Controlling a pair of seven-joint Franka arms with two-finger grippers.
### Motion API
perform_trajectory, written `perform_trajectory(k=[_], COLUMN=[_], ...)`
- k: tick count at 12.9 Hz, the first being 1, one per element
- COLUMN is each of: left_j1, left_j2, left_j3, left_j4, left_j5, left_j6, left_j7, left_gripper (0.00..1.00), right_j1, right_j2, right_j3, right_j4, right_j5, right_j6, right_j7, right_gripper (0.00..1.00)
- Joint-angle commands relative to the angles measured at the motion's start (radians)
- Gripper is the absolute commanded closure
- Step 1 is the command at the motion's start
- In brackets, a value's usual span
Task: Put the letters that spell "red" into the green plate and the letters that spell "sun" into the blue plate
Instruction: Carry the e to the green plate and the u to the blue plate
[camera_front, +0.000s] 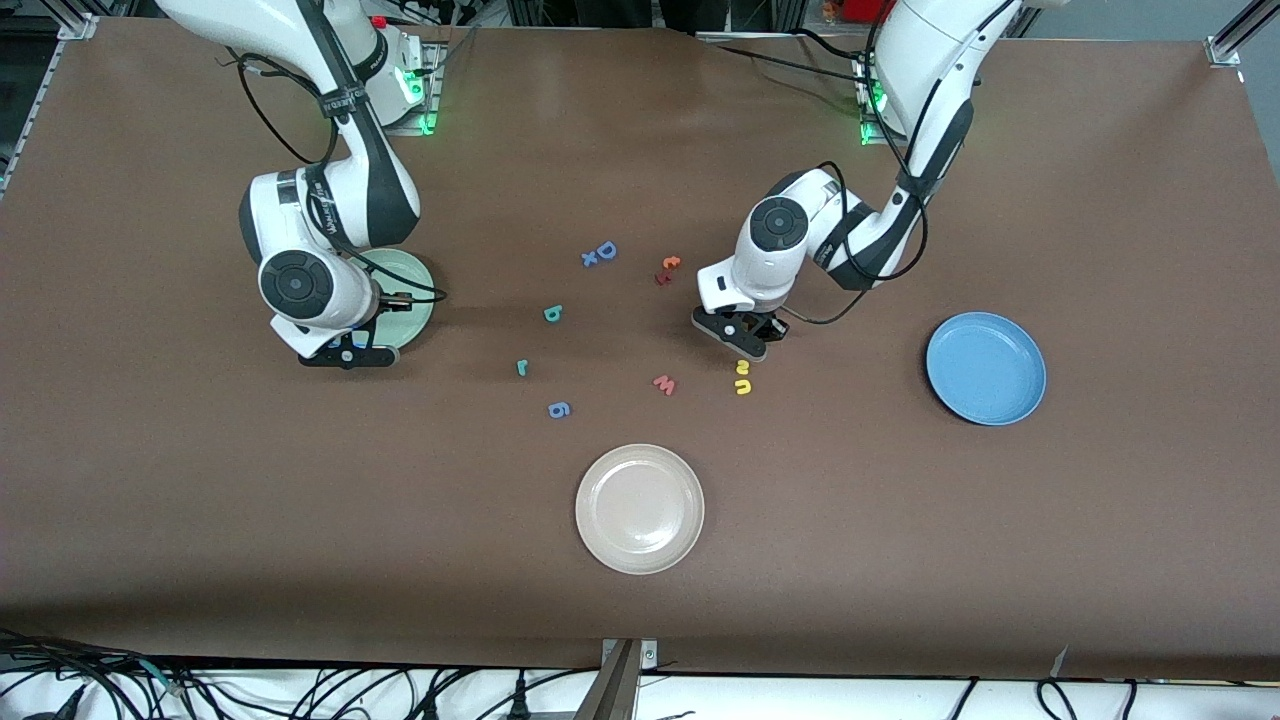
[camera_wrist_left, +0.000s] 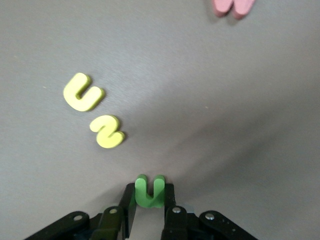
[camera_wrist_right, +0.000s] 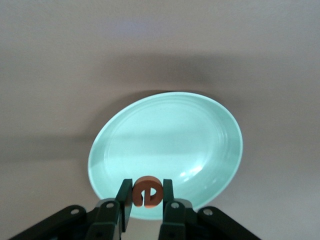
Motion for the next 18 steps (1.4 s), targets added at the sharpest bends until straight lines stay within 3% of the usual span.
perform_trajectory(k=[1, 3, 5, 6, 10, 12, 14, 18], left_j1=[0.003, 0.042, 0.08, 0.103, 0.245, 0.333, 0.377, 0.413], left_j2=[-0.03, -0.07, -0.106, -0.127, -0.192, -0.207, -0.221, -0.221], left_j3=[0.031, 0.04, 0.057, 0.059, 0.062, 0.062, 0.066, 0.12], left_j4=[0.012, 0.012, 0.007, 0.005, -0.014, -0.047, -0.071, -0.096], left_j5=[0.024, 0.002, -0.006, -0.018, -0.1, -0.106, -0.103, -0.1], left_j6=[-0.014, -0.06, -0.093, -0.118, -0.216, -0.227, -0.253, -0.298], left_j7=[0.037, 0.115, 0.196, 0.225, 0.447, 0.514, 0.52, 0.529], left_gripper=[0.94, 0.94, 0.94, 0.94, 0.94, 0.93, 0.93, 0.89], right_j1=[-0.002, -0.003, -0.017, -0.029, -0.023, -0.022, -0.022, -0.02], right_j2=[-0.028, -0.009, 0.028, 0.028, -0.014, -0.023, -0.023, 0.008], right_j3=[-0.015, -0.017, -0.015, -0.015, -0.001, 0.081, 0.153, 0.261], right_j4=[-0.122, -0.144, -0.137, -0.137, -0.094, -0.065, -0.06, -0.044], right_j5=[0.017, 0.017, 0.017, 0.019, 0.02, 0.096, 0.106, 0.108], right_j6=[0.136, 0.181, 0.189, 0.189, 0.102, 0.062, 0.077, 0.242], right_j7=[-0.04, -0.038, -0.037, -0.038, -0.018, 0.085, 0.236, 0.501], right_gripper=[0.85, 0.79, 0.33, 0.01, 0.0, 0.01, 0.01, 0.01])
